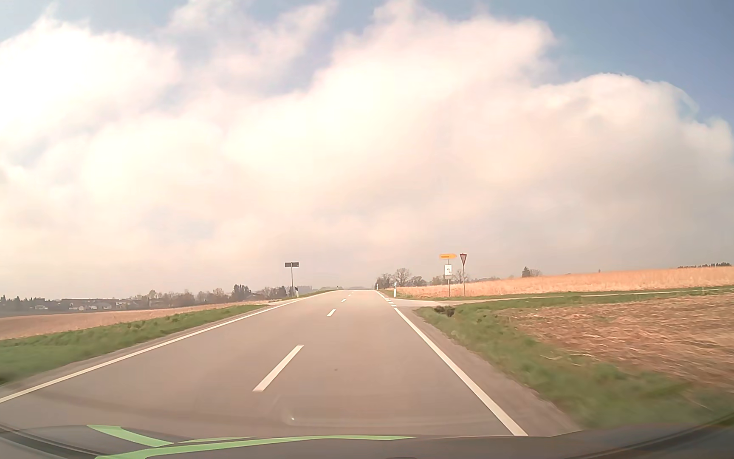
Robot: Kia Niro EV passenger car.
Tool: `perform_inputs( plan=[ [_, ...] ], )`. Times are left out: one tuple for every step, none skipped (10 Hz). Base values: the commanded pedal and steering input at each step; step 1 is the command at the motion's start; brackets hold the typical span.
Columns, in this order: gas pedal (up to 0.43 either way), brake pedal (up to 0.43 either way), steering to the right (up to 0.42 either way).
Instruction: Follow the waypoints while adhering to traffic rules and regulations
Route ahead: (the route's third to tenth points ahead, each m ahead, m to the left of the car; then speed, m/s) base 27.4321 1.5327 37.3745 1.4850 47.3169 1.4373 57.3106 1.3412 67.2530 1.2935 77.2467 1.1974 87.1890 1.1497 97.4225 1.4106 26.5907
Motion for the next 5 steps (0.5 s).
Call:
perform_inputs(
  plan=[
    [0.39, 0.0, -0.002],
    [0.39, 0.0, -0.002],
    [0.39, 0.0, -0.002],
    [0.378, 0.0, -0.002],
    [0.378, 0.0, -0.002]
  ],
)
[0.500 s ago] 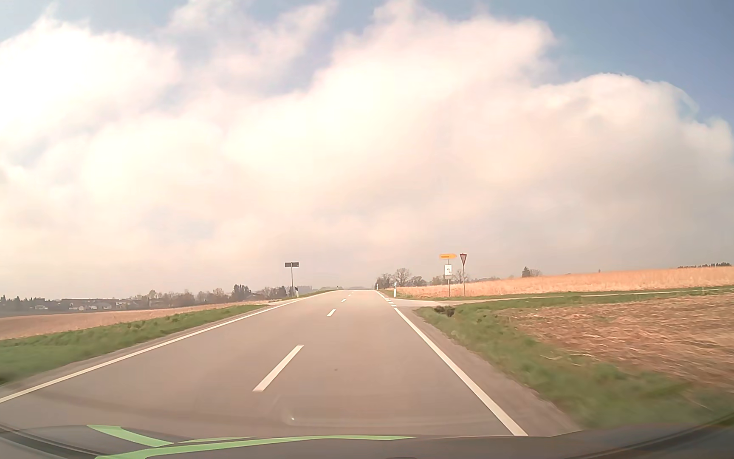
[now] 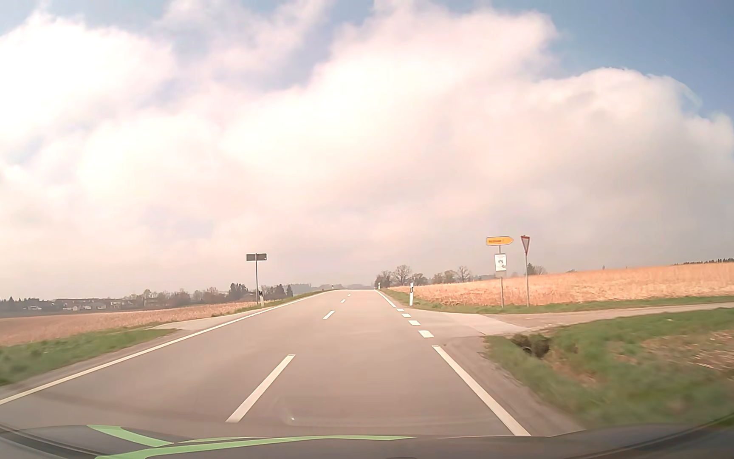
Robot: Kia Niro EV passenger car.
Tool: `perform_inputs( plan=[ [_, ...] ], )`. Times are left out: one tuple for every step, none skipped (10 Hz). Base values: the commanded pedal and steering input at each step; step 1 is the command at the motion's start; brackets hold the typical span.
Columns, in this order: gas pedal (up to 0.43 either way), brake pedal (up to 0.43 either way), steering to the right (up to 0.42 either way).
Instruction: Follow the waypoints while adhering to traffic rules and regulations
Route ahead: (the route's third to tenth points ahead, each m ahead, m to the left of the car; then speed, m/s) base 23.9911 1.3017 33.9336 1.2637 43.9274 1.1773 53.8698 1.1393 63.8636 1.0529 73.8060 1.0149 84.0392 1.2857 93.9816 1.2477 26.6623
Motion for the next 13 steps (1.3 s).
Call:
perform_inputs(
  plan=[
    [0.378, 0.0, -0.001],
    [0.378, 0.0, -0.001],
    [0.378, 0.0, -0.001],
    [0.378, 0.0, -0.001],
    [0.378, 0.0, -0.001],
    [0.378, 0.0, -0.001],
    [0.378, 0.0, -0.001],
    [0.378, 0.0, -0.001],
    [0.378, 0.0, -0.001],
    [0.378, 0.0, -0.001],
    [0.378, 0.0, -0.001],
    [0.378, 0.0, -0.002],
    [0.378, 0.0, -0.002]
  ],
)
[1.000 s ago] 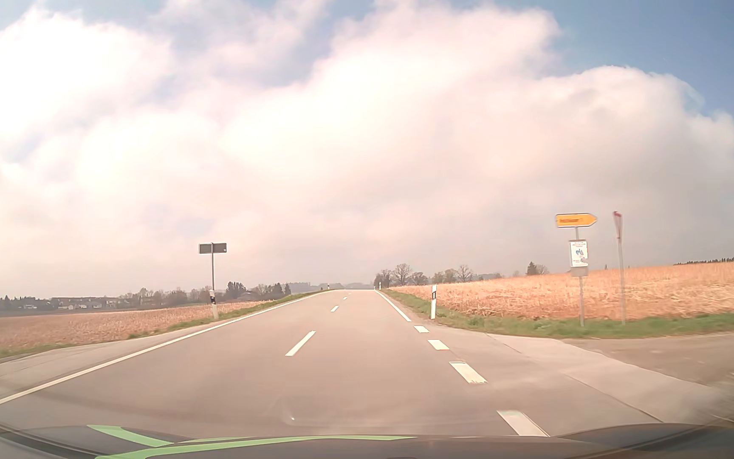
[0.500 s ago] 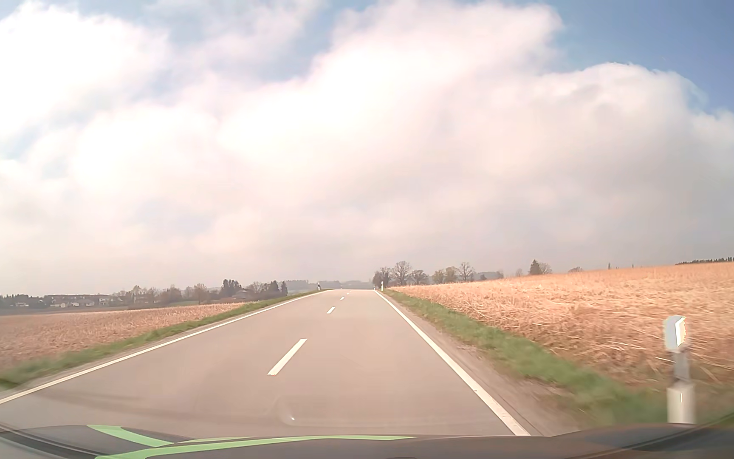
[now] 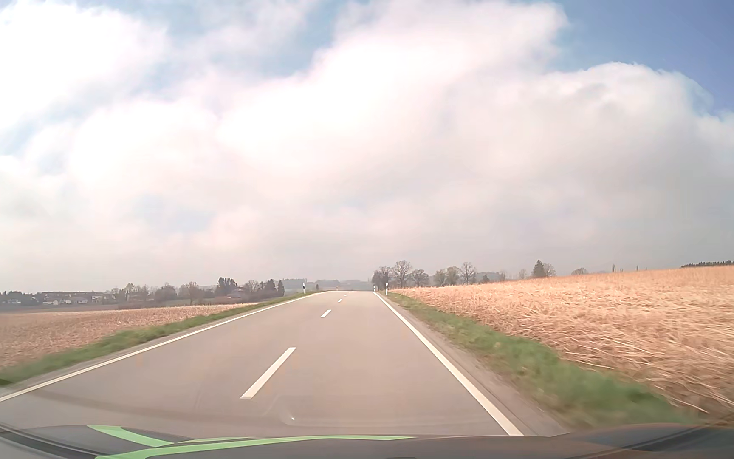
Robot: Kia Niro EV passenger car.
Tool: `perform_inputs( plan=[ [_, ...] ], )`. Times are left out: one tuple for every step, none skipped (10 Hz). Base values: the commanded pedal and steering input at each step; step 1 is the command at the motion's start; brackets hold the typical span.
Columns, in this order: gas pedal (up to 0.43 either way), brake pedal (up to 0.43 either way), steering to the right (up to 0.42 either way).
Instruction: Follow the waypoints while adhering to traffic rules and regulations
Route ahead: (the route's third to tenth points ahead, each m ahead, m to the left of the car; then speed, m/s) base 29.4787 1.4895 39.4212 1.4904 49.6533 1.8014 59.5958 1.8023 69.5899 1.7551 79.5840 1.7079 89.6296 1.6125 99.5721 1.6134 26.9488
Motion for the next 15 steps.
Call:
perform_inputs(
  plan=[
    [0.378, 0.0, -0.003],
    [0.37, 0.0, -0.003],
    [0.37, 0.0, -0.004],
    [0.37, 0.0, -0.004],
    [0.37, 0.0, -0.004],
    [0.37, 0.0, -0.004],
    [0.358, 0.0, -0.004],
    [0.358, 0.0, -0.004],
    [0.358, 0.0, -0.003],
    [0.358, 0.0, -0.003],
    [0.35, 0.0, -0.002],
    [0.339, 0.0, -0.002],
    [0.331, 0.0, -0.002],
    [0.299, 0.0, -0.001],
    [0.248, 0.0, -0.001]
  ],
)
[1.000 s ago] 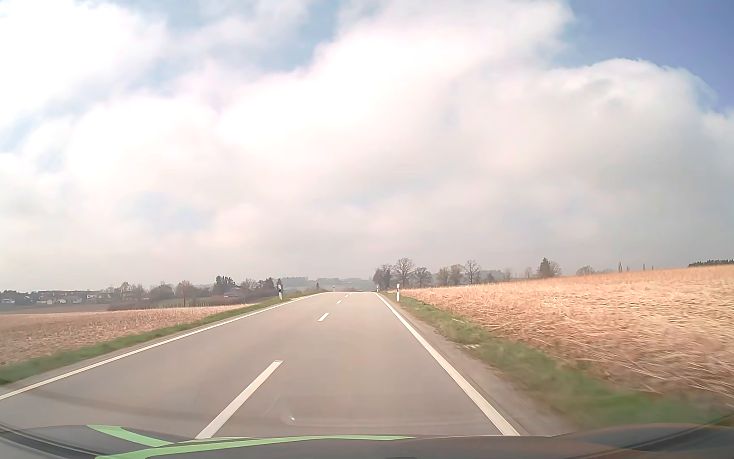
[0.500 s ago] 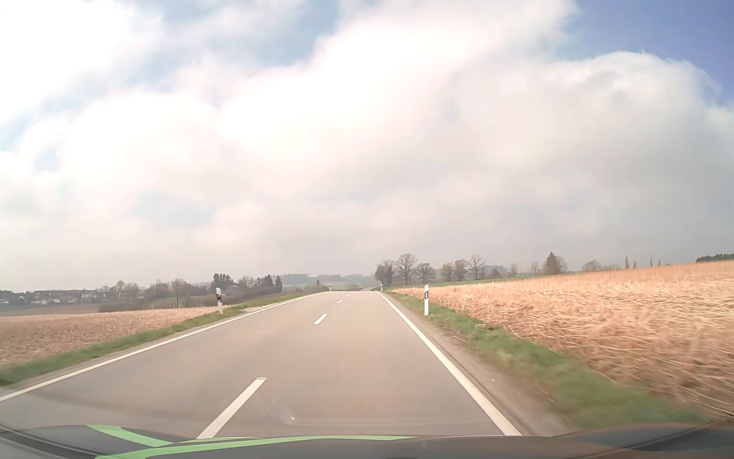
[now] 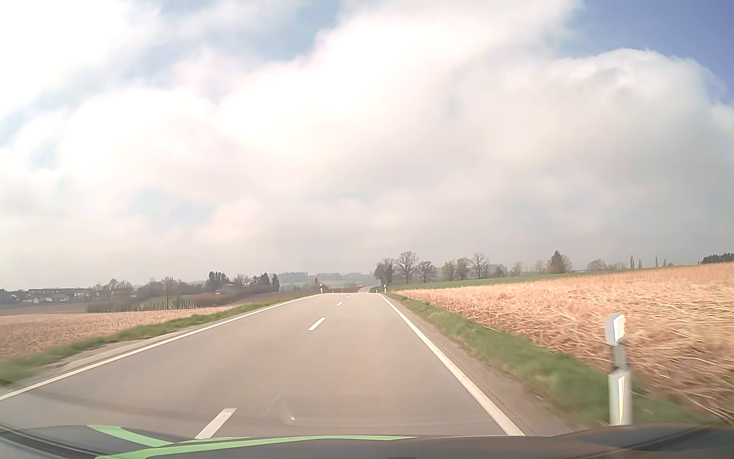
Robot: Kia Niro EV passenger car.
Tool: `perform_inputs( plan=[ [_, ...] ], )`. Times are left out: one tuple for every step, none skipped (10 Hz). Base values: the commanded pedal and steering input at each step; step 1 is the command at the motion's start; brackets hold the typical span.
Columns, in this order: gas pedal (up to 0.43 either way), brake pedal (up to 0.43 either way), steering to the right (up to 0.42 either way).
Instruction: Follow the waypoints while adhering to traffic rules and regulations
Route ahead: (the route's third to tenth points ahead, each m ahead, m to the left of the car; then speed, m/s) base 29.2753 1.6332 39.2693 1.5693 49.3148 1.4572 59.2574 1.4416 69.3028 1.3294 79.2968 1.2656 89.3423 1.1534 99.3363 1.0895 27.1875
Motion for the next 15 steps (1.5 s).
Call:
perform_inputs(
  plan=[
    [0.209, 0.0, -0.001],
    [0.177, 0.0, -0.001],
    [0.15, 0.0, -0.001],
    [0.11, 0.0, -0.001],
    [0.087, 0.0, -0.001],
    [0.047, 0.0, -0.001],
    [0.0, 0.0, -0.001],
    [0.0, 0.0, 0.0],
    [0.0, 0.0, -0.001],
    [0.0, 0.0, 0.0],
    [0.0, 0.0, -0.001],
    [0.0, 0.0, -0.001],
    [0.0, 0.0, -0.001],
    [0.0, 0.0, -0.001],
    [0.0, 0.0, -0.001]
  ],
)
